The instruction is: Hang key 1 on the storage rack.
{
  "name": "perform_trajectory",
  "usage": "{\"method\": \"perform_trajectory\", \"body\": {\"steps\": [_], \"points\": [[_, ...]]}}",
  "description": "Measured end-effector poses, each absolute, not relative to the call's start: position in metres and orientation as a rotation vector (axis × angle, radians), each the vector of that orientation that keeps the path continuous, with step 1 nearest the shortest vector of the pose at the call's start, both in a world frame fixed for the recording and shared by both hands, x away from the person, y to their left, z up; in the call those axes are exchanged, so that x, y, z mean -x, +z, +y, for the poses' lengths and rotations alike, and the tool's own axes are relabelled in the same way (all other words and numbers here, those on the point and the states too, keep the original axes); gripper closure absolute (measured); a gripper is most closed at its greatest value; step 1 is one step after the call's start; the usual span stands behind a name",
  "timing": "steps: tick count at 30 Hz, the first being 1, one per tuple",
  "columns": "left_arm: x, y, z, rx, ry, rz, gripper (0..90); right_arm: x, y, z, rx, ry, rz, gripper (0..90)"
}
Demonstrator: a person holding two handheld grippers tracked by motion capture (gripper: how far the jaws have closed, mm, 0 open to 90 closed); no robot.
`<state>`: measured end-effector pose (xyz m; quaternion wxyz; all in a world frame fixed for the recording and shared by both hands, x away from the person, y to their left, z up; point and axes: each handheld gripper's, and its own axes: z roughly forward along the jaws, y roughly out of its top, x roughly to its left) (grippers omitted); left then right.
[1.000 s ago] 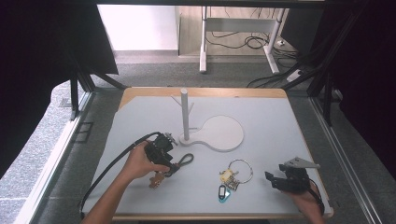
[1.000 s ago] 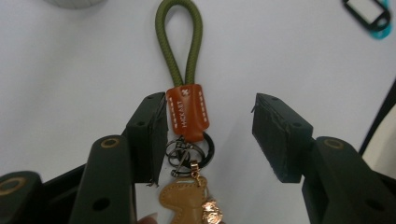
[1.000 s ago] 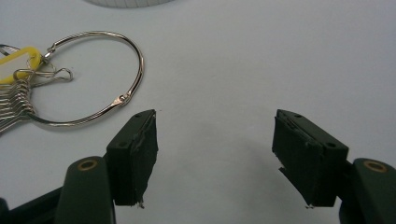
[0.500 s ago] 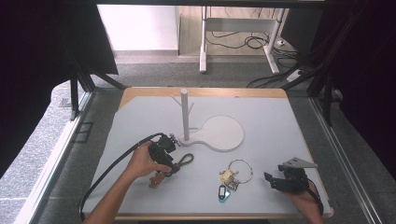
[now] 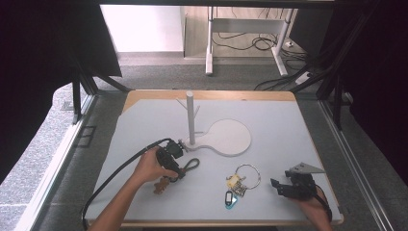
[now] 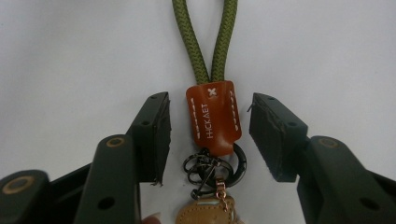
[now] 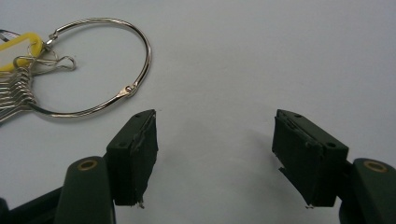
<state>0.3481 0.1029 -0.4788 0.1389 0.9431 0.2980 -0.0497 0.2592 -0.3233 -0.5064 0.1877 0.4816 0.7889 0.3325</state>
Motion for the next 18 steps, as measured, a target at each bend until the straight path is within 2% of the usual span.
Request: {"method": "perform_trajectory", "body": {"steps": [6,10,18], "points": [[-0.346,-0.481,0.099,-2.757,-0.095,0.839,55.1,-0.259,-0.505,-0.324,-1.357,0.941,2.219,31.3],[-0.341,-0.481,0.091,-2.803,-0.005,0.821,59.2,-0.259,-0.506,-0.324,-1.357,0.936,2.217,31.3],[-0.338,-0.480,0.089,-2.814,0.017,0.804,63.2,-0.259,-0.507,-0.323,-1.349,0.932,2.217,31.3]]}}
